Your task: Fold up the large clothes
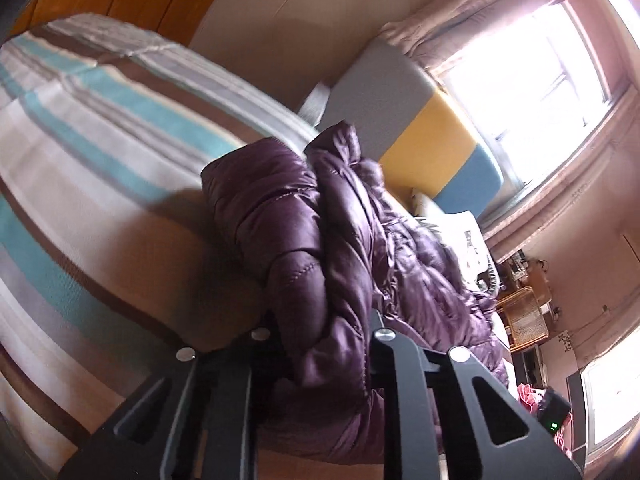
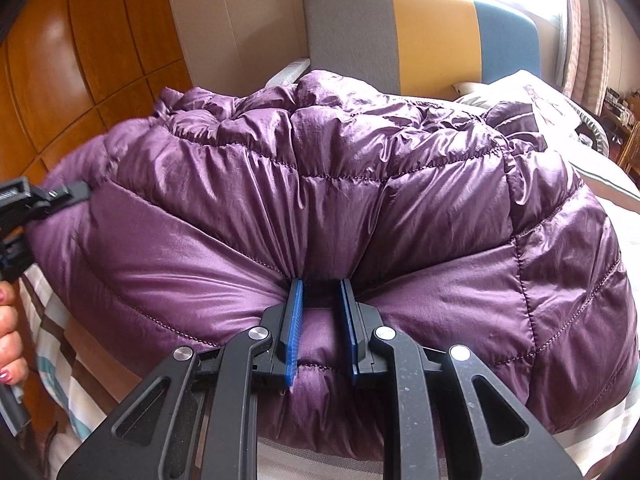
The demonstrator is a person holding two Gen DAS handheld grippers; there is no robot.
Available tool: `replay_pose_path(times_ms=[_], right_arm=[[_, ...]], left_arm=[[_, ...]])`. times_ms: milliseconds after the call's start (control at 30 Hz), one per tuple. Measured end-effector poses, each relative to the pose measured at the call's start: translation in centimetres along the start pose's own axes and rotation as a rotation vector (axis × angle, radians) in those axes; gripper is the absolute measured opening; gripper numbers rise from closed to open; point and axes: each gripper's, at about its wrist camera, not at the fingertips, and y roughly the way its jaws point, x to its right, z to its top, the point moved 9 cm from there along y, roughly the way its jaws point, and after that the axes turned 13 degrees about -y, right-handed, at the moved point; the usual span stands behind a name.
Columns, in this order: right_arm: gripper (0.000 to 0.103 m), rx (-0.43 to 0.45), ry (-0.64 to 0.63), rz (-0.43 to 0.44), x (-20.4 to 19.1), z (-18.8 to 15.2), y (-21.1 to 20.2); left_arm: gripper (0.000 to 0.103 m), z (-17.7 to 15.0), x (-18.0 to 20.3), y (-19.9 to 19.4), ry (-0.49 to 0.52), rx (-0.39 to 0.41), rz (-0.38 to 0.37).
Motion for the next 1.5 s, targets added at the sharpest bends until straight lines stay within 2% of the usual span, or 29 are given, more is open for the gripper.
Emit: replay_pose_path(times_ms=[67,200,433,567,733,900,967,1033,1133,1333,1500], right_arm=[[0.019,-0.008,0.005,-0.001,-0.1,0.0,0.0],[0.019,-0.016,0.017,0.055,-1.4,-0.2,0.1],[0.019,-0.011,-0.068,0.143,-9.2,1.0,0.7],[0.018,0.006,-0.109,0.139,-11.9,1.5,1.3],[0.018,0.016,-0.094,0.166,-11.6,1.3,1.1],[0.018,0.065,-0.018,0.240,-9.7,1.2,-0.8],[0.018,0.091,-0.007,0.237,-8.4,1.3,-2.5],[0.018,0.120,-0.022,0.206,-7.2,1.3,-4.4],[0.018,0.128,-0.039,0.102,-4.3,0.6,-6.8],[0.018,0.119,0.041,-0.069,3.4,-0.4,-9.3],[0.018,0.092,0.129,-0.113,6.2,-1.2,-9.6]], left_arm=[[0.014,0.5,1.1,-1.2,0.025,0.011,-0.037],[0.014,1.9,2.4,-4.1,0.091,0.061,-0.057],[0.014,4.5,4.4,-10.6,0.228,0.182,-0.044],[0.014,3.4,7.9,-11.8,0.347,0.202,-0.061],[0.014,0.6,11.5,-11.1,0.478,0.196,-0.090],[0.015,0.1,12.4,-10.7,0.512,0.210,-0.077],[0.015,0.1,12.3,-10.7,0.511,0.207,-0.066],[0.015,0.2,12.2,-10.7,0.504,0.213,-0.059],[0.015,-0.6,12.7,-10.6,0.523,0.220,-0.043],[0.016,-3.3,14.8,-9.7,0.605,0.203,-0.035],[0.016,-5.2,16.1,-8.5,0.663,0.172,-0.032]])
